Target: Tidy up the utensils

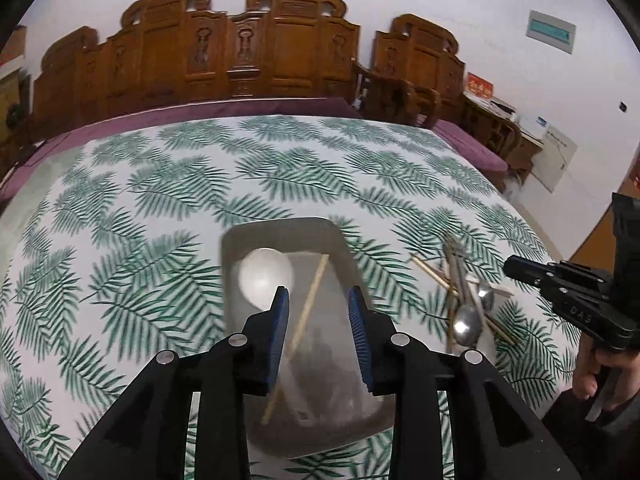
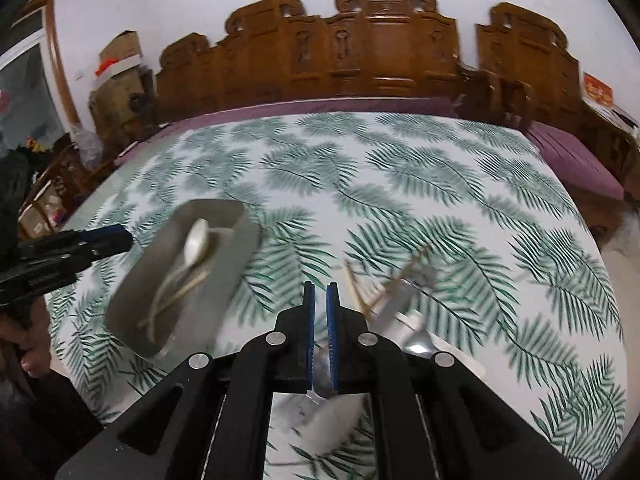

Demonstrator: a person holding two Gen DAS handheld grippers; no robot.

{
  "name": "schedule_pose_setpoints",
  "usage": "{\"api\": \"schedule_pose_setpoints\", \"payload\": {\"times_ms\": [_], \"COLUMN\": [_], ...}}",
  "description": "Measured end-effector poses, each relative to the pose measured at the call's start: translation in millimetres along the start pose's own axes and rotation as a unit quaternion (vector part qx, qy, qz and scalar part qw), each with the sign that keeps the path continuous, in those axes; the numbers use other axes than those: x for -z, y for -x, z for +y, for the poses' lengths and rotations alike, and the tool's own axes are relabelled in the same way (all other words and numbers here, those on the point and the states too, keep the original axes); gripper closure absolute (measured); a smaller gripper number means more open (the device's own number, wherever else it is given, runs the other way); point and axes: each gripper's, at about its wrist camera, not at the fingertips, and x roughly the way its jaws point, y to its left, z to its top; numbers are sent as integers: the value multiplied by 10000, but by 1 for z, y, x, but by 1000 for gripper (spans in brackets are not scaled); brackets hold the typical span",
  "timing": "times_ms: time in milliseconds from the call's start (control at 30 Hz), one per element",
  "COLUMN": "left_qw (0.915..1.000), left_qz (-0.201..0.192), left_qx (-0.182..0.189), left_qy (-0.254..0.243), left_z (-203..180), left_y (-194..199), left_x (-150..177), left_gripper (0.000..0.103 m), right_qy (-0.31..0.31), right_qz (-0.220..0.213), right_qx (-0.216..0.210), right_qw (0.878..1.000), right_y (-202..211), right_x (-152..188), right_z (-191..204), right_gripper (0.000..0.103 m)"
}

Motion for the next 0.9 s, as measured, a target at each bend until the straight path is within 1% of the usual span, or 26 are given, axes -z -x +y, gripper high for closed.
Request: {"api": "schedule_pose_setpoints", "payload": {"times_ms": [33, 67, 133, 167, 233, 367, 500, 567, 700, 767, 800, 900], "left_qw": [10000, 9999, 9998, 9997, 9996, 9991, 9988, 9987, 9987, 9986, 9986, 9984], "left_qz": [13, 21, 31, 40, 39, 71, 47, 50, 69, 68, 63, 67], "left_qx": [34, 63, 134, 177, 226, 348, 417, 435, 443, 452, 460, 472], "left_qy": [-37, -76, -119, -144, -193, -213, -250, -246, -259, -263, -263, -292], "left_z": [-5, -10, -18, -23, -30, -41, -49, -50, -53, -54, -55, -57], "left_y": [-1, -2, -5, -6, -7, -10, -9, -10, -10, -10, -9, -10], "left_x": [0, 1, 1, 2, 2, 5, 6, 7, 8, 8, 8, 9], "left_gripper": [74, 74, 72, 71, 62, 61, 61, 61, 61, 61, 61, 61], "right_qy": [-37, -94, -164, -164, -127, -179, -279, -335, -312, -312, -299, -403], "right_qz": [12, 37, 103, 141, 253, 525, 760, 858, 908, 1004, 973, 1019], "right_qx": [36, 61, 101, 141, 216, 300, 360, 291, 211, 140, 132, -8], "right_qw": [10000, 9999, 9998, 9997, 9994, 9980, 9961, 9953, 9952, 9944, 9947, 9940], "right_y": [0, -1, -5, -8, -14, -26, -35, -36, -33, -35, -34, -38], "right_x": [3, 7, 12, 15, 23, 36, 46, 50, 55, 61, 61, 62], "right_z": [-3, -8, -14, -14, -17, -22, -29, -32, -29, -26, -25, -24], "right_gripper": [94, 89, 82, 82, 80, 78, 77, 77, 77, 77, 77, 77]}}
